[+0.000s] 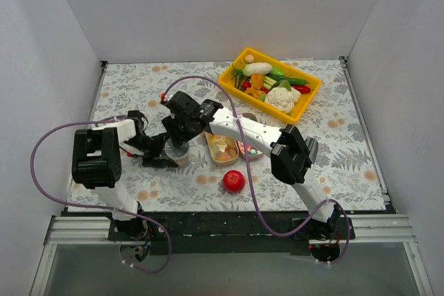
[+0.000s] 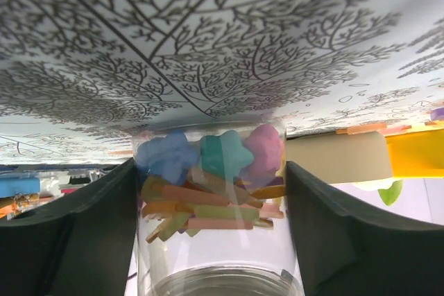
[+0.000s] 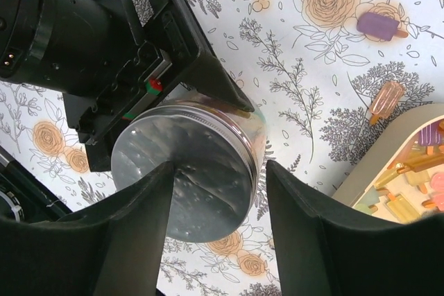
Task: Pack the candies
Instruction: Close the bottle lid on the packing bottle.
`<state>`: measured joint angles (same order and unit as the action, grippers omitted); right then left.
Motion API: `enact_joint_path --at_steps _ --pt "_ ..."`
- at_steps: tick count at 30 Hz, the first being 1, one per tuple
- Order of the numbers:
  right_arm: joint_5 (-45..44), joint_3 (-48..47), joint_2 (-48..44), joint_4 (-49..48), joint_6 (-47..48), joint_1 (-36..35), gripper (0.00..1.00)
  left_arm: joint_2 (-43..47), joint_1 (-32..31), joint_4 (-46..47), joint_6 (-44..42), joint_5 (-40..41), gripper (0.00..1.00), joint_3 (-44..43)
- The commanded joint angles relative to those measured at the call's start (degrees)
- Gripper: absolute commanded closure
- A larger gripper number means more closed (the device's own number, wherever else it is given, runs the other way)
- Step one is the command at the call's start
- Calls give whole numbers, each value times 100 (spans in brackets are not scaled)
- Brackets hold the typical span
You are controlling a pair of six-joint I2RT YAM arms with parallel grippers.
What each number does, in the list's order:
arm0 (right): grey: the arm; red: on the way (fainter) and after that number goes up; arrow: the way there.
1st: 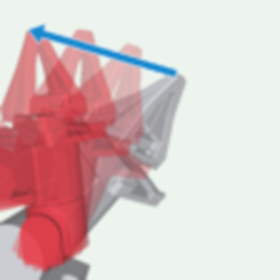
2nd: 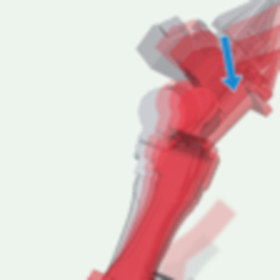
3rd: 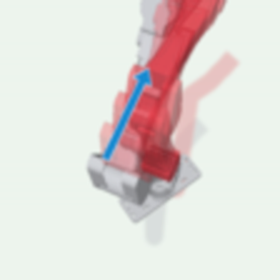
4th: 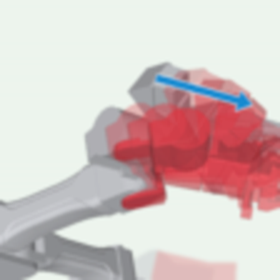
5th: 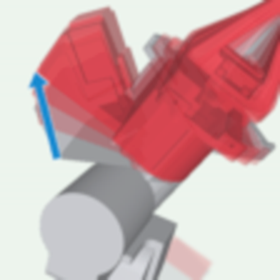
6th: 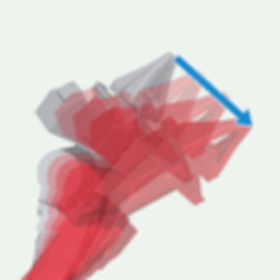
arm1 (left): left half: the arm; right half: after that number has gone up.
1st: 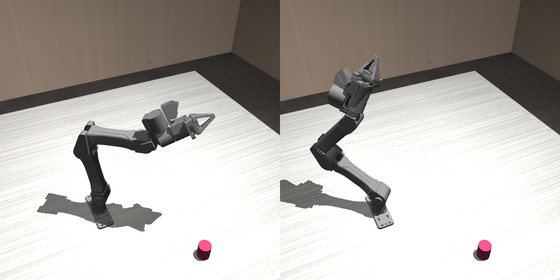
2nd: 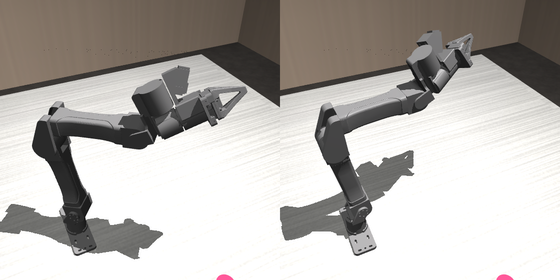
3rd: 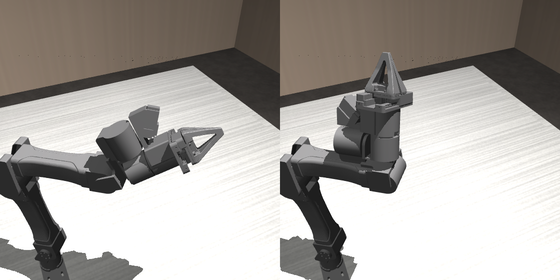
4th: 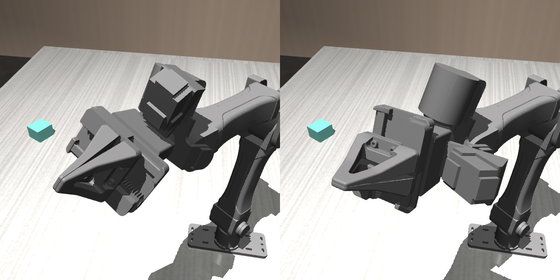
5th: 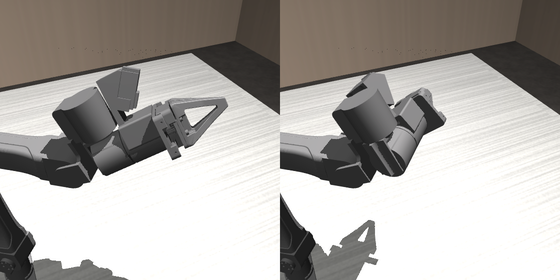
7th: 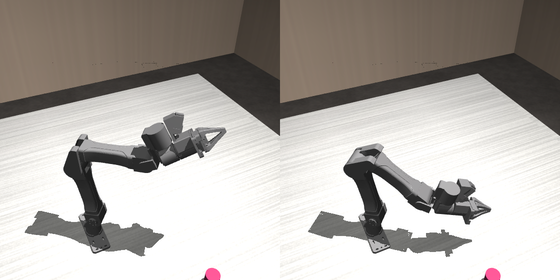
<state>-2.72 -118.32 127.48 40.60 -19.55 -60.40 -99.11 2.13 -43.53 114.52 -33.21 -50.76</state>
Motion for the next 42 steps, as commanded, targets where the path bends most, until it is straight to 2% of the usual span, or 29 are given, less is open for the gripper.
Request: enact_joint_path --at_steps 1,4,8,10,11,14,17,27,34,38,42 --pt "-598 398 357 889 233 11 36 -47 -46 380 1248 -458 50 304" --pt "-659 398 172 713 294 11 33 -91 -46 441 1213 -493 60 444" --pt "-739 178 137 677 347 11 31 -179 -46 459 1169 -519 60 488" --pt "-747 134 172 669 364 11 31 -188 -46 459 1143 -511 57 488" --pt "-747 73 198 677 356 11 30 -179 -46 459 1151 -511 52 480" --pt "-791 46 146 616 347 11 31 -144 -46 468 1160 -484 43 462" --pt "-783 90 58 511 347 20 30 -161 -46 477 1169 -485 37 436" --pt "-484 -218 286 704 338 116 30 -144 -46 389 1090 -406 3 321" --pt "-440 -103 251 695 285 134 30 -161 -37 468 1055 -475 2 225" --pt "-379 -112 6 319 338 134 30 -170 -37 547 1072 -564 2 251" --pt "-282 -383 66 299 443 134 30 -152 -37 565 1073 -599 2 277"
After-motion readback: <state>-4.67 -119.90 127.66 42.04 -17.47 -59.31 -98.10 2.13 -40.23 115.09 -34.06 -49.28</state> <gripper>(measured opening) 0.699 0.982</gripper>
